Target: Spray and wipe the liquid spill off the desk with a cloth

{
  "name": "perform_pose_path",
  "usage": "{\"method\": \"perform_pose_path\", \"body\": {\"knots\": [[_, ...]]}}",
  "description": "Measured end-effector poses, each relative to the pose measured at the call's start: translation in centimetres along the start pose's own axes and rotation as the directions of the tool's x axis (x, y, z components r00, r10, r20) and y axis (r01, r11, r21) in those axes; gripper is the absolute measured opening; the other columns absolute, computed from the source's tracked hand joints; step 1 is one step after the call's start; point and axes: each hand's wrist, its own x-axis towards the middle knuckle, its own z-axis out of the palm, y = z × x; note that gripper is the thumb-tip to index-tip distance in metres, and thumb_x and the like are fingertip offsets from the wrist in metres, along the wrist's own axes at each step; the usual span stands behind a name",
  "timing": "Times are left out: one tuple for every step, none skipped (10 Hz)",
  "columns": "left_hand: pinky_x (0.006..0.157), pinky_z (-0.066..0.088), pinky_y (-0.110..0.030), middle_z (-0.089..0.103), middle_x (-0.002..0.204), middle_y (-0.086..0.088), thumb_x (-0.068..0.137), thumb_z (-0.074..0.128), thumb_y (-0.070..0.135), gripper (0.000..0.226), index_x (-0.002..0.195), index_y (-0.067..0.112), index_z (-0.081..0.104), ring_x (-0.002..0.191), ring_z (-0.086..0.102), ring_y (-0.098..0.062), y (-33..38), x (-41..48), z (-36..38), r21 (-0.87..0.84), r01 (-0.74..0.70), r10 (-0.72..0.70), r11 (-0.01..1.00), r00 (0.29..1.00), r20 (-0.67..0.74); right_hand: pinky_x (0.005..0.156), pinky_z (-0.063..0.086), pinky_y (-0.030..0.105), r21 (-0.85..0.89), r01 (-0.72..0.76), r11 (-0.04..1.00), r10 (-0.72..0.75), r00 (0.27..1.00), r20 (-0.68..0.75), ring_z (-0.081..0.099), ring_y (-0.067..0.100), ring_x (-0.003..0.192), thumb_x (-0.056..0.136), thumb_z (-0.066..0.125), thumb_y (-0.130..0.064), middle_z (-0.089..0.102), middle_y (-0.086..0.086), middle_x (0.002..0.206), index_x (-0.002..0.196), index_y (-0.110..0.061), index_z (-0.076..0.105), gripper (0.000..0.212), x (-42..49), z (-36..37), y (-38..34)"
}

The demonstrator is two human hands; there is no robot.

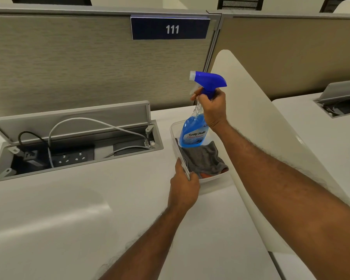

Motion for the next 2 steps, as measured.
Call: {"method": "perform_pose_path", "body": {"knots": [[0.103,0.052,-0.047,0.038,0.158,-0.007,0.103,0.048,0.028,0.065,0.158,0.025,0.013,0.125,0.060,-0.033,0.1,-0.1,-0.2,-0.013,0.019,-0.019,1.000,1.000,0.002,0.070,0.051,0.012,-0.112,0.039,0.993,-0.039,0.999,-0.002,0.061,0.000,0.072,0.081,0.063,-0.028,0.059,-0.004,0.075,0.087,-0.028,0.056,0.009,-0.9,0.0,0.1],[0.103,0.052,-0.047,0.040,0.157,-0.008,0.102,0.048,0.033,0.064,0.157,0.023,0.017,0.125,0.060,-0.034,0.4,-0.3,-0.7,0.005,0.030,-0.030,1.000,1.000,0.009,0.069,0.046,0.003,-0.226,0.034,0.974,-0.027,0.999,0.033,0.060,-0.012,0.076,0.084,0.067,-0.031,0.060,-0.014,0.083,0.098,-0.022,0.055,0.021,-2.2,-1.0,0.2]]}}
